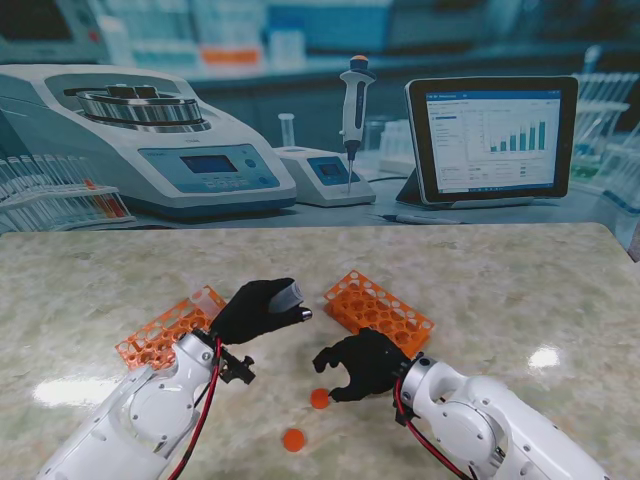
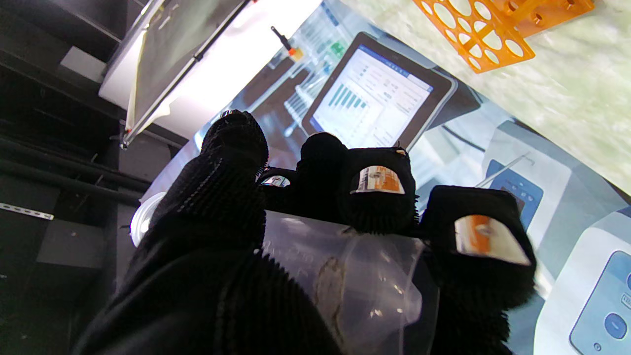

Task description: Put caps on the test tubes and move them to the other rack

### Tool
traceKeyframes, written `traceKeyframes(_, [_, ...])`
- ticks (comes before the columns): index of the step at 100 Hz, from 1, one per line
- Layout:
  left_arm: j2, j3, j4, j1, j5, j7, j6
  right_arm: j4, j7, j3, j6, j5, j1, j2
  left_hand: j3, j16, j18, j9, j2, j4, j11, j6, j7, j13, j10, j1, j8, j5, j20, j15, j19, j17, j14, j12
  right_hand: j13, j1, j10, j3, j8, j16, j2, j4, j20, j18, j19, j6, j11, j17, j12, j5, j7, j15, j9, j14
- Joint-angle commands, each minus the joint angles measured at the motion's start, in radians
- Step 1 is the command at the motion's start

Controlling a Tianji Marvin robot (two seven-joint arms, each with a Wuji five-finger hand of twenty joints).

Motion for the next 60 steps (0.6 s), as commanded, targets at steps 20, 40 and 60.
traceKeyframes(20, [0.0,-0.012,-0.012,0.01,-0.003,-0.001,-0.009,0.039,0.02,-0.069,0.007,-0.033,0.058,0.002,0.02,-0.007,-0.136,0.04,0.027,0.017,0.022,0.025,0.098,0.057,-0.026,0.015,0.053,0.045,-0.011,0.046,0.203,0.059,-0.063,0.022,0.025,-0.013,-0.001,0.05,0.016,0.024,-0.092,-0.03,0.044,-0.028,0.051,-0.003,0.014,0.011,0.015,0.018,-0.006,0.037,-0.004,-0.016])
traceKeyframes(40, [0.0,-0.015,-0.013,0.011,-0.006,-0.003,-0.013,0.079,0.015,-0.122,0.007,-0.063,0.106,0.005,0.018,-0.007,-0.134,0.039,0.03,0.017,0.021,0.025,0.096,0.056,-0.027,0.016,0.052,0.043,-0.011,0.043,0.201,0.059,-0.063,0.023,0.029,-0.015,0.003,0.076,0.015,0.037,-0.125,-0.034,0.057,-0.031,0.059,-0.003,0.024,0.016,0.024,0.025,-0.003,0.05,-0.001,-0.018])
traceKeyframes(60, [0.001,-0.016,-0.013,0.011,-0.006,-0.006,-0.016,0.114,-0.003,-0.167,0.007,-0.096,0.143,0.007,0.015,-0.006,-0.13,0.039,0.033,0.019,0.02,0.025,0.095,0.054,-0.029,0.017,0.052,0.042,-0.012,0.041,0.196,0.058,-0.062,0.024,0.03,-0.022,-0.003,0.091,0.022,0.06,-0.14,-0.037,0.072,-0.034,0.072,-0.009,0.042,0.02,0.042,0.031,0.007,0.073,-0.002,-0.023])
